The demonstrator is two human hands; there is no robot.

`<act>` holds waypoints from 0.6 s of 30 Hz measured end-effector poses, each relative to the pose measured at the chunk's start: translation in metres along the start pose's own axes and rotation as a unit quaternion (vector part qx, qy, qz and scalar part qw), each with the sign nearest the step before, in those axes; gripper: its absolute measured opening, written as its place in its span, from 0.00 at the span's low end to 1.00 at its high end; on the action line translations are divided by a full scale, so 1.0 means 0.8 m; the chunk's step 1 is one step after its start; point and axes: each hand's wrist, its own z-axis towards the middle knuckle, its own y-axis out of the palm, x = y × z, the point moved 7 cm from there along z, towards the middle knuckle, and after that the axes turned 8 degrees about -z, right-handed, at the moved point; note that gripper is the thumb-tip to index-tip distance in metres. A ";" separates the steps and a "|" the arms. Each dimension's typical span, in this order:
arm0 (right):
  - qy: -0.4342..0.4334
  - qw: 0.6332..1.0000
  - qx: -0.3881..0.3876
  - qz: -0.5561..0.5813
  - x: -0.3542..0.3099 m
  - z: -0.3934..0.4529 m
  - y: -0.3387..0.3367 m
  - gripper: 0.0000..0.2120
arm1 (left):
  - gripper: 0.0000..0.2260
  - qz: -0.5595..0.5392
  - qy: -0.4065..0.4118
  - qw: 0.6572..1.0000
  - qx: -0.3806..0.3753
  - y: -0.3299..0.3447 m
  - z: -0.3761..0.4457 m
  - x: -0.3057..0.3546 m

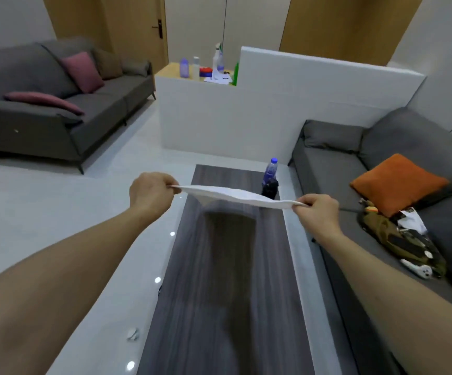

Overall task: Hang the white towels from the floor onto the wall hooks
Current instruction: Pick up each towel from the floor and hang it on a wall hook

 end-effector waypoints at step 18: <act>0.147 0.961 -0.229 -0.056 0.244 -0.322 0.181 0.08 | 0.08 0.134 -0.089 0.951 -0.262 0.183 -0.345 -0.180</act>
